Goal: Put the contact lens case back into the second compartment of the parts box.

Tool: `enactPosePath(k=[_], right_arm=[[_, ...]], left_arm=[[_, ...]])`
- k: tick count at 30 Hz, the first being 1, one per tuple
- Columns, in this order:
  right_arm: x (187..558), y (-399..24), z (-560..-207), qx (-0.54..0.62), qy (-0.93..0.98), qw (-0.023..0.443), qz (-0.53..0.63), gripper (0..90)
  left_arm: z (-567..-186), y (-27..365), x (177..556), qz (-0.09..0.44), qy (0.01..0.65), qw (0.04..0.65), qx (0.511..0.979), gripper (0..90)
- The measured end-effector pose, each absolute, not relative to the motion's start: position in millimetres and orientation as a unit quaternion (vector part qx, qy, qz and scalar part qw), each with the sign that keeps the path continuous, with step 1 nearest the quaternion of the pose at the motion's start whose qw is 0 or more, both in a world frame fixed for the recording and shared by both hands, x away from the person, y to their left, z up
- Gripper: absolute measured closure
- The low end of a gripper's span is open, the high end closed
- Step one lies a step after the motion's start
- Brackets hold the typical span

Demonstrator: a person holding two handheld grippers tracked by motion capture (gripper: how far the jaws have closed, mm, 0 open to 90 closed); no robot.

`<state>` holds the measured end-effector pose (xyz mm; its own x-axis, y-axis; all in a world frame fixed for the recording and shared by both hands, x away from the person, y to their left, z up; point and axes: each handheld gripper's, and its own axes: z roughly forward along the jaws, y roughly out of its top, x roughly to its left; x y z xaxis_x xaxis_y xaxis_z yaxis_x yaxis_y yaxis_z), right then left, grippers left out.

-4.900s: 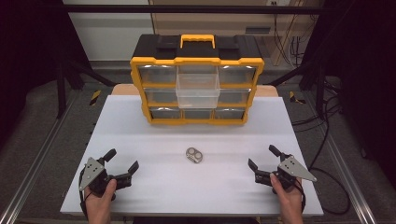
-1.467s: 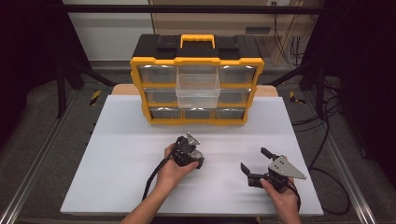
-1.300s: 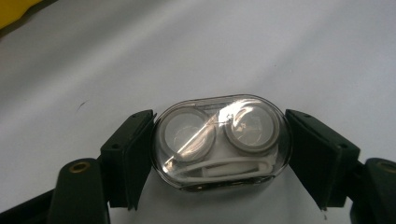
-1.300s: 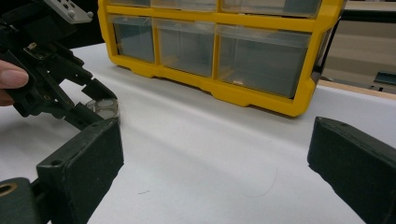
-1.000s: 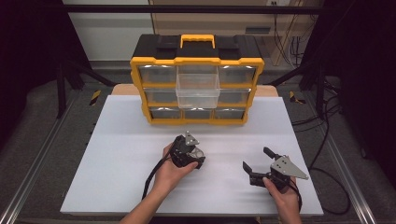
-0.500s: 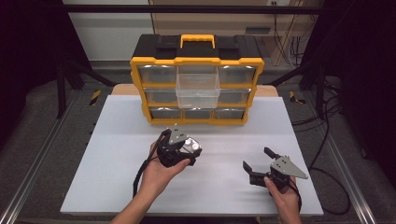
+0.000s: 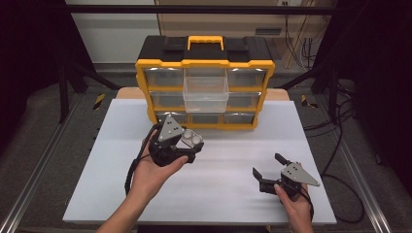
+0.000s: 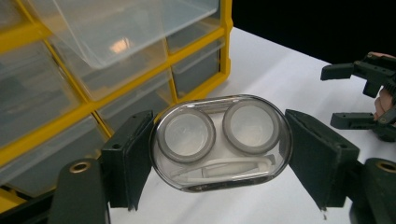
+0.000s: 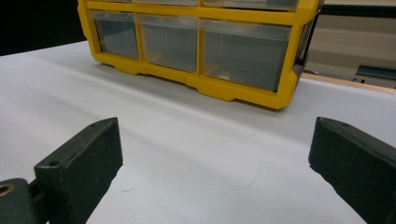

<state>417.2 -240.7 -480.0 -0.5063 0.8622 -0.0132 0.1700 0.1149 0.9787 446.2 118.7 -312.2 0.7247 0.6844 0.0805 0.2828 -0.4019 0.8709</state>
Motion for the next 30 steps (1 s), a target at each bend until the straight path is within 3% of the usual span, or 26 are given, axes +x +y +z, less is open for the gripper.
enactPosePath(k=[30], right_arm=[[417.3, -239.1, -480.8, 0.381, 0.679, 0.321, 0.538, 2.8]], left_arm=[[-235.9, 120.7, 444.8, 0.256, 0.284, 0.485, 0.786, 26.5]])
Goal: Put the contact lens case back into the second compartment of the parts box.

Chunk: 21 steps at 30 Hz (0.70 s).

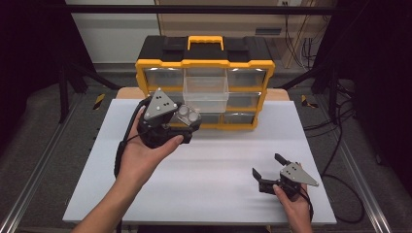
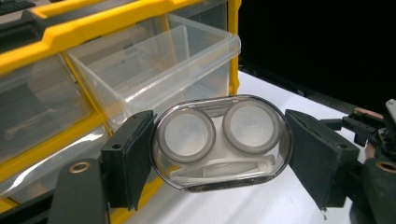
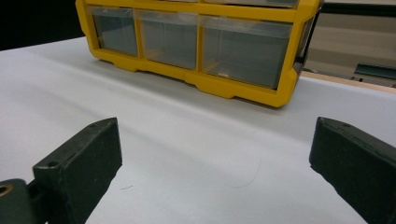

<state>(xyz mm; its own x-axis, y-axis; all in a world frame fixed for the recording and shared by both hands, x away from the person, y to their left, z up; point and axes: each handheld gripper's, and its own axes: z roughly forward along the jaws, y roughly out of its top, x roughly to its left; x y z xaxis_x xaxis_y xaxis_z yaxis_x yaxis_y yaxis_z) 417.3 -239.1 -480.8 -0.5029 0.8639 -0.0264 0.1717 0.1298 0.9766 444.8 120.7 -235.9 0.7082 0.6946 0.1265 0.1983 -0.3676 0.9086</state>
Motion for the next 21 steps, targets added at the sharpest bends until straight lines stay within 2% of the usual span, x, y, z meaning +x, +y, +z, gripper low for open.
enactPosePath(k=[21], right_arm=[[417.0, -239.4, -479.9, 0.381, 0.678, 0.32, 0.54, 2.8]], left_arm=[[-205.4, 109.2, 472.7, 0.28, 0.29, 0.485, 0.776, 26.5]])
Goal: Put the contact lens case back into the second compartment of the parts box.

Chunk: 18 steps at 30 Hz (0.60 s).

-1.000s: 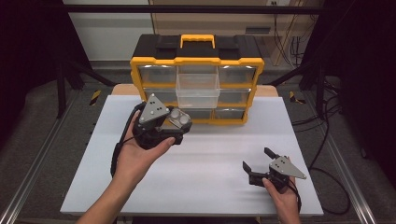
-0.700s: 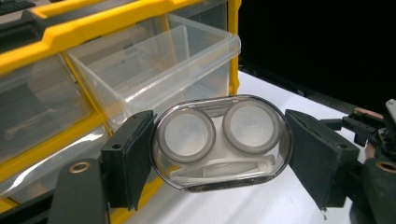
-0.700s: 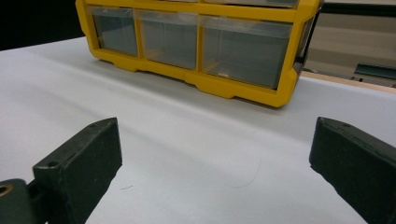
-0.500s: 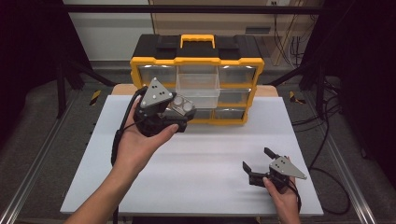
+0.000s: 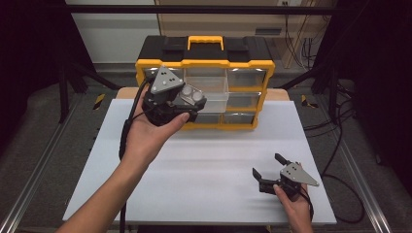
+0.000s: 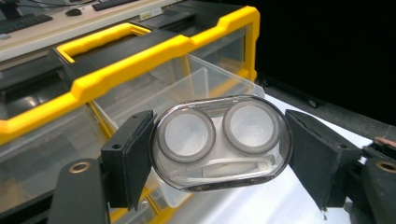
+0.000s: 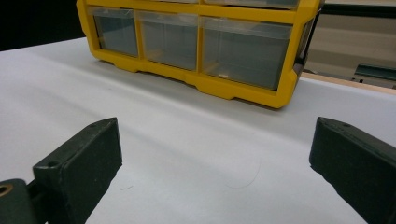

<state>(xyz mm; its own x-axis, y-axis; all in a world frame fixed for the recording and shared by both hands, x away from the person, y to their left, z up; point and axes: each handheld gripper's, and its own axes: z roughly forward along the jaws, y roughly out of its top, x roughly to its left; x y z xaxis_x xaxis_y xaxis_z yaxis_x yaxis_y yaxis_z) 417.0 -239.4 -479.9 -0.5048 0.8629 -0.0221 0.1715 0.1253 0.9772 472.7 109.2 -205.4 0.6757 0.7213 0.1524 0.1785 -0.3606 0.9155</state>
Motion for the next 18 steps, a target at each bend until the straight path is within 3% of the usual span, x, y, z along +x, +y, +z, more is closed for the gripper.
enactPosePath(k=[18], right_arm=[[416.7, -239.1, -479.3, 0.383, 0.678, 0.317, 0.541, 2.8]], left_arm=[[-197.1, 96.1, 491.9, 0.291, 0.295, 0.48, 0.773, 26.5]])
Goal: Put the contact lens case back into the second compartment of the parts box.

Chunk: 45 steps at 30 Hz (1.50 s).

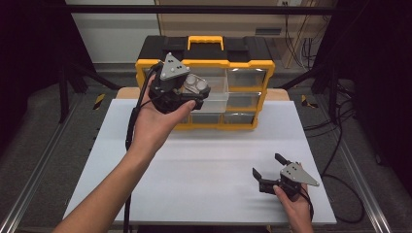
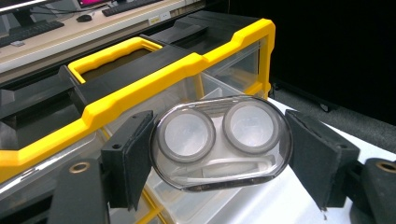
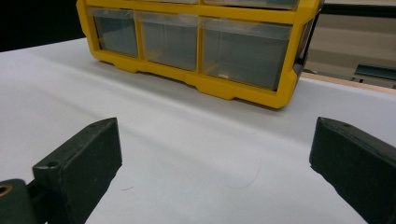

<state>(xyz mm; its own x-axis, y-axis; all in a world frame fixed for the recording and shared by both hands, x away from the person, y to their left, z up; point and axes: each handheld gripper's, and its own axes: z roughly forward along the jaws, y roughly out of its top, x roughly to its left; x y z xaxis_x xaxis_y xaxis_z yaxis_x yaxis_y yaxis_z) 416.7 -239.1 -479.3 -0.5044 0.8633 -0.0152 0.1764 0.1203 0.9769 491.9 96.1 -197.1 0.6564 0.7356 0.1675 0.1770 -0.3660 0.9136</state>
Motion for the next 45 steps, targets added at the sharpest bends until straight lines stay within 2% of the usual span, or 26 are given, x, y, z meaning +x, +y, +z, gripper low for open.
enactPosePath(k=[45], right_arm=[[416.0, -240.1, -478.9, 0.382, 0.678, 0.316, 0.543, 2.5]], left_arm=[[-207.8, 70.4, 534.0, 0.304, 0.316, 0.466, 0.769, 26.3]])
